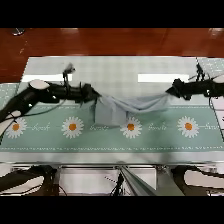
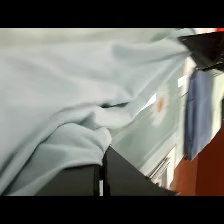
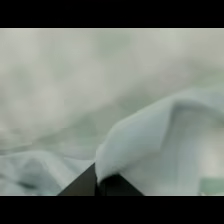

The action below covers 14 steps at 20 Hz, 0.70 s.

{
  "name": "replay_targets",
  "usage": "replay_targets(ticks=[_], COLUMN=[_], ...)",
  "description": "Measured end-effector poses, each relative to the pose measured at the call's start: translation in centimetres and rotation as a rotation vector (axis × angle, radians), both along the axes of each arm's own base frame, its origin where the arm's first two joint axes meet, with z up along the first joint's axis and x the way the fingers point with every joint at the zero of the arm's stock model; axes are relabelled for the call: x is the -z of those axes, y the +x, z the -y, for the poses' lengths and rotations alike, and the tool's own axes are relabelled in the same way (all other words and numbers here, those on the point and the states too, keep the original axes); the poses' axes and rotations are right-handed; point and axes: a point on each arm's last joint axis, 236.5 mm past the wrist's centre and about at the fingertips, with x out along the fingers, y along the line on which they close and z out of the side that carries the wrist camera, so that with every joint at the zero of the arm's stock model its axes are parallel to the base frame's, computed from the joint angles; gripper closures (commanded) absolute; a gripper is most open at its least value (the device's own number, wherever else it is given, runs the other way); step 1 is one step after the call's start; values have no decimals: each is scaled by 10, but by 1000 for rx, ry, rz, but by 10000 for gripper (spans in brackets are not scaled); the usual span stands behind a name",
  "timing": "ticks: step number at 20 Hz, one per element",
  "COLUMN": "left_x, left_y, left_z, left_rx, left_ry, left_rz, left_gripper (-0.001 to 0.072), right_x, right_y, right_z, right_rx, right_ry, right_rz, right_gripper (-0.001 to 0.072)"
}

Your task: Fold the shirts.

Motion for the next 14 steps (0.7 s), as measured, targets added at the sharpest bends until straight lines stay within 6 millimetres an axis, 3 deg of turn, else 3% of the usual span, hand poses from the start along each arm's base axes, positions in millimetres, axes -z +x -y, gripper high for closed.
replay_targets(ticks=[2, 4, 6, 7, 9, 11, 14], left_x=[-72, -161, -258, -306, -378, -424, -466], left_y=[36, 66, 77, 72, 46, 13, -48], left_z=[-10, -25, -45, -56, -77, -97, -123], left_rx=[-29, -83, -134, -152, -166, -194, -269], left_ry=[-36, -74, -103, -109, -75, -7, 121], left_rz=[168, 355, 554, 652, 808, 920, 1056], left_gripper=[688, 688, 688, 688, 688, 688, 688], right_x=[-75, -179, -286, -332, -409, -465, -512], right_y=[35, 63, 64, 54, 14, -39, -118], right_z=[-1, -3, -12, -19, -31, -40, -45], right_rx=[-34, -41, -61, -75, -96, -106, -90], right_ry=[-47, -96, -145, -166, -215, -283, -405], right_rz=[167, 377, 590, 683, 849, 985, 1129], right_gripper=[688, 687, 688, 687, 687, 687, 687])
